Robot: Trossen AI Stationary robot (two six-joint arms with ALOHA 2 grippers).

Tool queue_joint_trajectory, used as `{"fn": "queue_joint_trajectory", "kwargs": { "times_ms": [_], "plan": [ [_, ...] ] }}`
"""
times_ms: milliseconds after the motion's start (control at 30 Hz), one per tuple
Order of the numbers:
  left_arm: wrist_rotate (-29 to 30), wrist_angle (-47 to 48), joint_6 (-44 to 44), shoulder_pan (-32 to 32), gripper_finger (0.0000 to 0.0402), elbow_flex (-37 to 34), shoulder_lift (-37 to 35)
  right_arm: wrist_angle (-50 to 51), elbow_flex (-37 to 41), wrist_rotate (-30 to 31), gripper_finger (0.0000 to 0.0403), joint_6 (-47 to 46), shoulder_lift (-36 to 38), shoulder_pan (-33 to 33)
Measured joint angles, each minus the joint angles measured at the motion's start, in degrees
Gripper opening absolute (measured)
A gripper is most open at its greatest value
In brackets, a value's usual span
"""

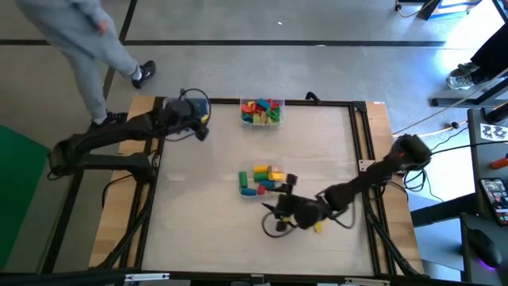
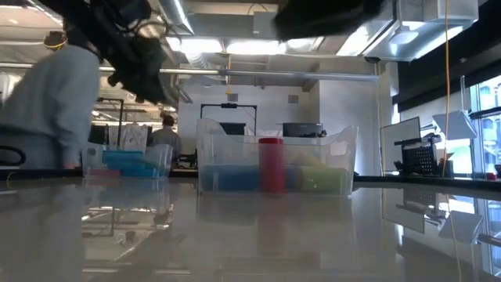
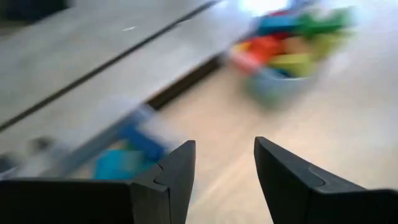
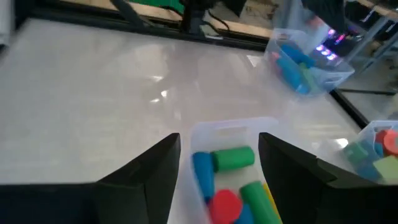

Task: Sort blocks by size
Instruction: Put the yellow rectangular block into the top left transparent bin

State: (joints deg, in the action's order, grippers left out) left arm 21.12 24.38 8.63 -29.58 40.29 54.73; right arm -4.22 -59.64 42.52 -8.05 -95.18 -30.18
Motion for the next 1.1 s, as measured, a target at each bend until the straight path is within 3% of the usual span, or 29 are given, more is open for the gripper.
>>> {"fn": "queue_joint_trajectory", "kwargs": {
  "times_ms": [133, 267, 533, 700, 833, 1100],
  "plan": [
    [-3.61, 0.17, 2.12, 6.61, 0.0159, -0.16, -2.32, 12.80, -0.01, -0.11, 0.0220, -12.12, 4.91, -3.92],
    [-3.87, 0.37, 3.95, 12.72, 0.0157, -0.77, -2.77, 27.94, -0.01, -2.59, 0.0220, -32.45, 8.05, -8.28],
    [-3.82, -1.15, 6.64, 19.99, 0.0157, -1.75, -2.75, 46.46, 0.07, -9.70, 0.0220, -67.06, 6.34, -16.03],
    [-3.84, -1.12, 6.59, 22.18, 0.0157, -1.75, -2.75, 55.23, 0.07, -14.52, 0.0220, -88.78, 3.33, -17.47],
    [-3.82, -1.09, 6.61, 23.22, 0.0157, -1.77, -2.75, 55.43, 1.53, -20.20, 0.0220, -96.18, 0.62, -17.43],
    [-3.78, -1.05, 8.11, 23.75, 0.0157, -1.79, -2.75, 47.90, 4.67, -25.68, 0.0220, -97.13, -3.79, -17.19]
  ]
}}
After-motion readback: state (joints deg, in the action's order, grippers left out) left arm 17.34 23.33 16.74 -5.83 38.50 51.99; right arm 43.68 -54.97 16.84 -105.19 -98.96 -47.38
